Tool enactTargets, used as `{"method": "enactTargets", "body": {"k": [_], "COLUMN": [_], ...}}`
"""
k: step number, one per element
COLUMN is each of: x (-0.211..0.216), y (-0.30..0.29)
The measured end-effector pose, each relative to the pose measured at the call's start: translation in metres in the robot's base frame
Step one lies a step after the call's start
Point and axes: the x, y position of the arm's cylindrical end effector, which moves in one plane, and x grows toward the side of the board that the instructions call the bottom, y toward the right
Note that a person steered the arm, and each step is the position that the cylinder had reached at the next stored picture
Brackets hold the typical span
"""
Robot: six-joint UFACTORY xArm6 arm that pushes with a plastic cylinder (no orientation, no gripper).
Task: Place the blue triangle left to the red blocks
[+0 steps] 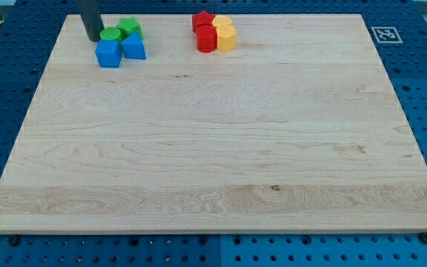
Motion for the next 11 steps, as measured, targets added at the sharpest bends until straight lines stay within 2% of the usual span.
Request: {"method": "enactTargets", "body": {"k": [1, 3, 4, 5, 7, 10, 11], "x": [0.001, 0.05, 0.088, 0.085, 0.031, 0.026, 0.001], "y": [-0.016, 0.023, 0.067, 0.069, 0.051, 0.119, 0.111]}}
